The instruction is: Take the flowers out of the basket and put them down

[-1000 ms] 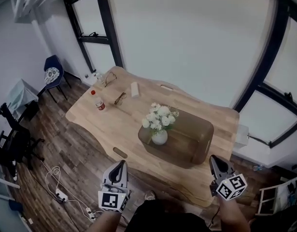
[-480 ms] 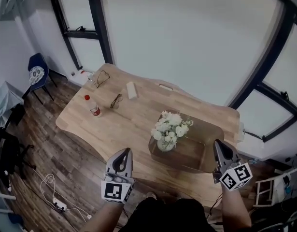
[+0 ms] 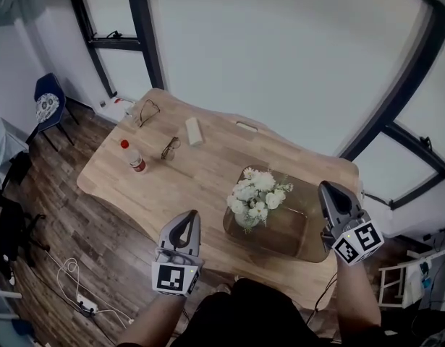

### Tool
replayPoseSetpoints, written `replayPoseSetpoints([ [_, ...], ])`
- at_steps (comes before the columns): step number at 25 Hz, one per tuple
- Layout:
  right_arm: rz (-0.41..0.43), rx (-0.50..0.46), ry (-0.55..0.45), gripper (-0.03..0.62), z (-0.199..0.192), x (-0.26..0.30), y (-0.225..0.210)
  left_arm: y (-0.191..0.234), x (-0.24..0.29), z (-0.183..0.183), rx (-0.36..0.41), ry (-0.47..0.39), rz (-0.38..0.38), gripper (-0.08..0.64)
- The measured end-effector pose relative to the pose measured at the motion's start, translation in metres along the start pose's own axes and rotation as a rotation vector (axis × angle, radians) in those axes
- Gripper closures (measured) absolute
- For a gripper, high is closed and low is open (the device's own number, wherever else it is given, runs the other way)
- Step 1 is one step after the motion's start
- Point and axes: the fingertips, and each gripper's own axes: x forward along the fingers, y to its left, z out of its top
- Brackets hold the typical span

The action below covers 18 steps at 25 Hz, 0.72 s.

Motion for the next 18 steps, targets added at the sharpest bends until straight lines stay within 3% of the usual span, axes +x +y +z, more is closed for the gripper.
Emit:
replayPoseSetpoints([
  [7, 0.173, -0.029, 0.008, 0.571, -0.039, 0.034, 0.007, 0.015, 0.010, -0.009, 0.015, 0.038, 0.054, 0.555],
  [18, 0.165, 0.082, 0.166, 0.571, -0.144, 0.062, -0.014, 0.021, 0.027, -0.039, 0.006, 0.095, 0.112, 0.555],
])
